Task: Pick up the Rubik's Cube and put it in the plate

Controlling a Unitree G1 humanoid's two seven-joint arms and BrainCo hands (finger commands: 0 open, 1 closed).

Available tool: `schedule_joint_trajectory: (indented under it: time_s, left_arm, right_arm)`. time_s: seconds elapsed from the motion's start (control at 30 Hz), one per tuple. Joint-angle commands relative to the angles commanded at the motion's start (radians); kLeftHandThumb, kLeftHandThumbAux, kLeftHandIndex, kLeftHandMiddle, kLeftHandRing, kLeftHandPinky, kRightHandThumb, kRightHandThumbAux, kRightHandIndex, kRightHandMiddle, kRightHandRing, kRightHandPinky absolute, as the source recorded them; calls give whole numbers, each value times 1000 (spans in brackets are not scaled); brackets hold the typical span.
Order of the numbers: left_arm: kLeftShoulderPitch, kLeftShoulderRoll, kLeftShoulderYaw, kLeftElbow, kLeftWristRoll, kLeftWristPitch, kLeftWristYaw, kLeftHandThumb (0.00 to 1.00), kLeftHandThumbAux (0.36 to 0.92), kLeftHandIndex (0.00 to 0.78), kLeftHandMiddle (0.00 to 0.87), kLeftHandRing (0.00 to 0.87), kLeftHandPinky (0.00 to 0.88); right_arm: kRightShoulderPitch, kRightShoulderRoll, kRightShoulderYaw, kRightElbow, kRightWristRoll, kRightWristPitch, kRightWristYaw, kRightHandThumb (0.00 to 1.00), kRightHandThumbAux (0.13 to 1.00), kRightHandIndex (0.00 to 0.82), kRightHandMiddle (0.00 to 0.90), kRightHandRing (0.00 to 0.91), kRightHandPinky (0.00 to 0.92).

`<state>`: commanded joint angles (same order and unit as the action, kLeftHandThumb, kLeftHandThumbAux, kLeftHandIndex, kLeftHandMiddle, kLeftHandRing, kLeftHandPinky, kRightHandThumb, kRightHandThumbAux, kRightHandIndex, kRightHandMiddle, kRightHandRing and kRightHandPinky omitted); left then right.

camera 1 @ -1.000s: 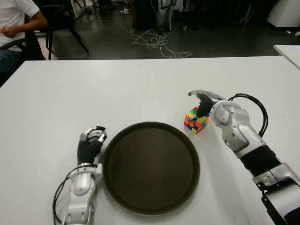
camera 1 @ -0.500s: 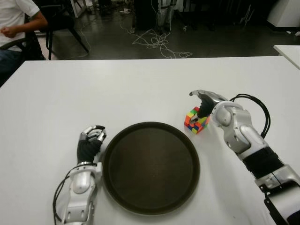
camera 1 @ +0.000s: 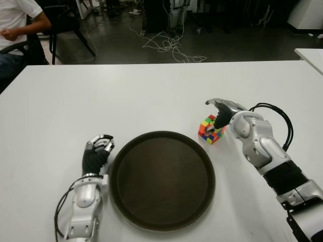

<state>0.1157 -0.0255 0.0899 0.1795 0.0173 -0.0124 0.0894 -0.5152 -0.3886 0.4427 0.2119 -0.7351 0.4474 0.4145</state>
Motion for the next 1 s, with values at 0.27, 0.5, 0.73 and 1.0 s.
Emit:
schedule_joint_trajectory:
  time_s: [0.27, 0.5, 0.73, 1.0]
  left_arm:
    - [-2, -3, 5, 7, -7, -10, 0, 707, 707, 443, 806, 828, 812]
    - [-1, -6, 5, 13, -6, -24, 5, 708, 707, 443, 805, 826, 808]
    - [-2, -1, -1, 21, 14, -39, 14, 708, 707, 443, 804, 826, 810]
    - [-2, -1, 1, 36, 11, -67, 6, 708, 706, 443, 809, 830, 815]
  right_arm:
    - [4, 4, 2, -1, -1, 12, 9, 0, 805, 47, 61, 58, 21]
    - [4, 6, 6, -14, -3, 34, 29, 0, 811, 40, 63, 52, 13]
    - [9, 8, 11, -12, -3, 41, 27, 0, 834, 30, 59, 53, 21]
    - [27, 16, 9, -10, 4, 37, 17, 0, 799, 40, 81, 73, 32]
